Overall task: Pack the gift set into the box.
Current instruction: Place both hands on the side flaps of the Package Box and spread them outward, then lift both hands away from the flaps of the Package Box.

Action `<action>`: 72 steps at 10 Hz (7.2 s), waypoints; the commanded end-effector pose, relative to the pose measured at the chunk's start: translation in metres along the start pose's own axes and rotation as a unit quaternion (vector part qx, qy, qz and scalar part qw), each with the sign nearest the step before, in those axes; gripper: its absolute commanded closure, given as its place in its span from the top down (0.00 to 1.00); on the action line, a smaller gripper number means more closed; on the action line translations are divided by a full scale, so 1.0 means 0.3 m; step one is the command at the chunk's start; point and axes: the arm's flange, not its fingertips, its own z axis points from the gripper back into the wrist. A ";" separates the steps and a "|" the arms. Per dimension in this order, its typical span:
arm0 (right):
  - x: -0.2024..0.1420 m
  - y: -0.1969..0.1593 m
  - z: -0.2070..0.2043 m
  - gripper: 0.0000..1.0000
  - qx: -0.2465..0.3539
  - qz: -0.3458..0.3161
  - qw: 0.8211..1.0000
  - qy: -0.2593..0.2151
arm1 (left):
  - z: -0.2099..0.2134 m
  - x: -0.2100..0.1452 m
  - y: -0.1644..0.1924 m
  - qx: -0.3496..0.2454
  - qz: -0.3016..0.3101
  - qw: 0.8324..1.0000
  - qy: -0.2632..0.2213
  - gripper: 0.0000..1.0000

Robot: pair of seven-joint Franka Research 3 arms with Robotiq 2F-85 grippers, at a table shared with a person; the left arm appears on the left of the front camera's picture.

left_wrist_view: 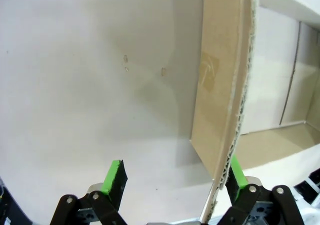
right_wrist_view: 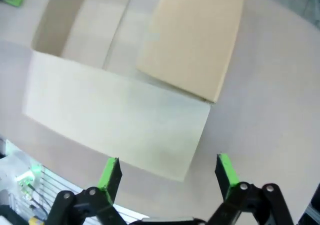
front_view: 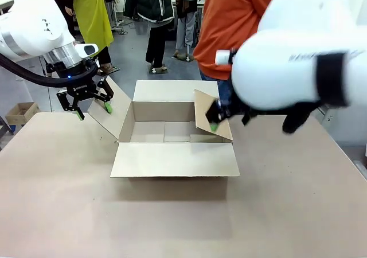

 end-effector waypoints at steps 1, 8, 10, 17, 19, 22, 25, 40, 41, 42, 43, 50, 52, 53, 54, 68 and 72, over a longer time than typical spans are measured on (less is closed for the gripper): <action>-0.056 0.036 0.041 1.00 0.052 0.004 0.996 -0.075 | 0.004 -0.005 -0.002 0.008 0.004 1.000 -0.006 1.00; 0.367 0.215 -0.058 1.00 -0.085 -0.023 0.996 0.030 | 0.004 -0.005 -0.002 0.008 0.004 1.000 -0.006 1.00; 0.537 0.310 -0.158 1.00 -0.120 -0.015 0.990 0.072 | 0.004 -0.005 -0.002 0.008 0.004 1.000 -0.006 1.00; 0.688 0.226 -0.599 1.00 -0.292 -0.137 0.940 0.110 | 0.004 -0.005 -0.002 0.008 0.004 1.000 -0.006 1.00; 0.654 0.171 -0.598 1.00 -0.302 -0.155 0.933 0.122 | 0.004 -0.005 -0.002 0.008 0.004 1.000 -0.006 1.00; 0.620 0.075 -0.563 1.00 -0.293 -0.189 0.929 0.122 | 0.004 -0.005 -0.002 0.008 0.004 1.000 -0.006 1.00; 0.568 0.001 -0.449 1.00 -0.266 -0.207 0.936 0.100 | 0.004 -0.005 -0.002 0.008 0.004 1.000 -0.006 1.00; 0.282 -0.577 -0.257 1.00 -0.105 -0.270 0.957 0.021 | 0.004 -0.005 -0.002 0.008 0.004 1.000 -0.006 1.00; 0.282 -0.577 -0.257 1.00 -0.105 -0.270 0.957 0.021 | 0.004 -0.005 -0.002 0.008 0.004 1.000 -0.006 1.00; 0.282 -0.577 -0.257 1.00 -0.105 -0.270 0.957 0.021 | 0.004 -0.005 -0.002 0.008 0.004 1.000 -0.006 1.00; 0.282 -0.577 -0.257 1.00 -0.105 -0.270 0.957 0.021 | 0.004 -0.005 -0.002 0.008 0.004 1.000 -0.006 1.00; 0.282 -0.577 -0.257 1.00 -0.105 -0.270 0.957 0.021 | 0.004 -0.005 -0.002 0.008 0.004 1.000 -0.006 1.00; 0.282 -0.577 -0.257 1.00 -0.105 -0.270 0.957 0.021 | 0.004 -0.005 -0.002 0.008 0.004 1.000 -0.006 1.00; 0.282 -0.577 -0.257 1.00 -0.105 -0.270 0.957 0.021 | 0.004 -0.005 -0.002 0.008 0.004 1.000 -0.006 1.00; 0.282 -0.577 -0.257 1.00 -0.105 -0.270 0.957 0.021 | 0.004 -0.005 -0.002 0.008 0.004 1.000 -0.006 1.00; 0.282 -0.577 -0.257 1.00 -0.105 -0.270 0.957 0.021 | 0.004 -0.005 -0.002 0.008 0.004 1.000 -0.006 1.00; 0.077 -0.825 0.149 1.00 0.302 -0.198 0.932 0.035 | 0.212 -0.147 0.216 -0.276 -0.169 0.944 0.062 1.00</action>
